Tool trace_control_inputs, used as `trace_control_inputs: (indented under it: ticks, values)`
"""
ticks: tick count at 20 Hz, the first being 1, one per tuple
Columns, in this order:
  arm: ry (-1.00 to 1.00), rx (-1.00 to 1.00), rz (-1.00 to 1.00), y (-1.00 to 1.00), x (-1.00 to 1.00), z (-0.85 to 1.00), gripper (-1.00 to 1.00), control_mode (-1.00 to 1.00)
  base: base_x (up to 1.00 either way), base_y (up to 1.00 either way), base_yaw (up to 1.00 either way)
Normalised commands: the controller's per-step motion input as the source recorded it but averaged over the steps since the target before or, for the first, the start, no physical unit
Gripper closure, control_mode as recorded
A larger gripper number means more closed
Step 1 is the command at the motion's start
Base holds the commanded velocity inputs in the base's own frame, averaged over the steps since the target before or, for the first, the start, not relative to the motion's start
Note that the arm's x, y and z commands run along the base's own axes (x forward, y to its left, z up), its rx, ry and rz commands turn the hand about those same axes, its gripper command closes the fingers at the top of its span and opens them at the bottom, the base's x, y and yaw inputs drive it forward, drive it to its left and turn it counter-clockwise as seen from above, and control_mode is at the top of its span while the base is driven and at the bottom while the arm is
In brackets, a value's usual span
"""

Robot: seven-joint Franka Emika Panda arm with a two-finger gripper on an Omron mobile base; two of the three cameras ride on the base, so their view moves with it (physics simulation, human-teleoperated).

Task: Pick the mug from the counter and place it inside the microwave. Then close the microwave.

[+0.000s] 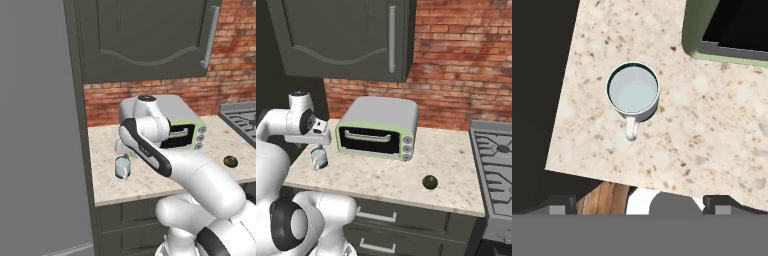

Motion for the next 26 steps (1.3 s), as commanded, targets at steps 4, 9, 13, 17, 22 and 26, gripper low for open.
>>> trace_control_inputs:
  ticks: [4,9,13,17,22,26]
  values:
    - [-0.01,0.00,0.00,0.06,0.10,-0.01,-1.00,-1.00,0.00,0.00,0.00]
    - [0.00,0.00,-0.01,0.11,0.14,-0.12,-1.00,-1.00,0.00,0.00,0.00]
    - [0.00,0.00,0.00,0.03,0.07,-0.17,-1.00,-1.00,0.00,0.00,0.00]
    - [0.00,0.00,0.00,0.00,0.00,-0.25,-1.00,-1.00,0.00,0.00,0.00]
    - [0.00,0.00,0.00,0.00,0.00,-0.15,-1.00,-1.00,0.00,0.00,0.00]
    - [0.00,0.00,0.00,0.00,0.00,-0.26,-1.00,-1.00,0.00,0.00,0.00]
